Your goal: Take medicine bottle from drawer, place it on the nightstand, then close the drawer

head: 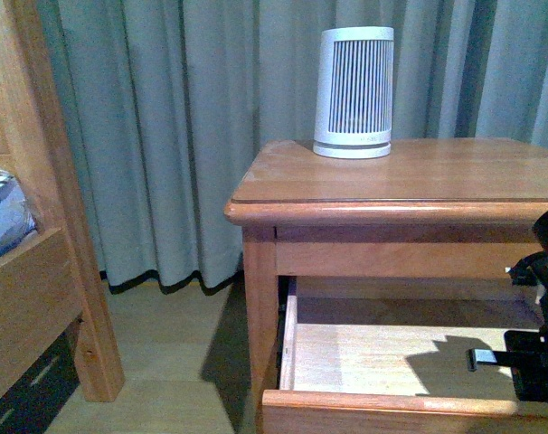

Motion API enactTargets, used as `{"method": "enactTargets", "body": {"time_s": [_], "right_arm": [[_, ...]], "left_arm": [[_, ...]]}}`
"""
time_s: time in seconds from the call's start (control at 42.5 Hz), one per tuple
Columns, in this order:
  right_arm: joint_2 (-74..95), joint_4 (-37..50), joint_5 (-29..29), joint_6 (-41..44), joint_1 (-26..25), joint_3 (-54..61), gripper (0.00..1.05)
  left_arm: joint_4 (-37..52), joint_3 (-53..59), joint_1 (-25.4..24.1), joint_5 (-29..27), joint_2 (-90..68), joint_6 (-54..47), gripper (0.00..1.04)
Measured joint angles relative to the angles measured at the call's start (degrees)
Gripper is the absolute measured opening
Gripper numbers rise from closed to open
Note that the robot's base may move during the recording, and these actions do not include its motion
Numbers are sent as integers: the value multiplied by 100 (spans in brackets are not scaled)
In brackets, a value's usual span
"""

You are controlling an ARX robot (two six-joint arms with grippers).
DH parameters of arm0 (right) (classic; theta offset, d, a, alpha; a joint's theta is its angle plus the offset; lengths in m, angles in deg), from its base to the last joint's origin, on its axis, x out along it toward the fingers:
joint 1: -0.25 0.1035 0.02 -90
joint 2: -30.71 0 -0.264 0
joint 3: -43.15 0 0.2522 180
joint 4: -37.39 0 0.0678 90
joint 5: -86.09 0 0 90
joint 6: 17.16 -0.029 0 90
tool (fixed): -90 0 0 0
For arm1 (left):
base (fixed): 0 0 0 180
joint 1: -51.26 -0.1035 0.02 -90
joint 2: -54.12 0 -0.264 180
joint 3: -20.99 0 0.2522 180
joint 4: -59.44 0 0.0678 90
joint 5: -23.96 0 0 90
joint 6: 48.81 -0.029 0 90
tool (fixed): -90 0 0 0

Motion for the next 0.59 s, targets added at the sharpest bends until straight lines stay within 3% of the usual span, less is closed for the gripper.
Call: {"method": "enactTargets", "body": {"time_s": [0.259,0.589], "right_arm": [[-1167,916,448,374,308,765,28],[-3329,-208,-13,-129,907,1213,27]], "left_arm": [[0,0,0,0,0,-2,98],[0,0,0,0,0,0,98]]}}
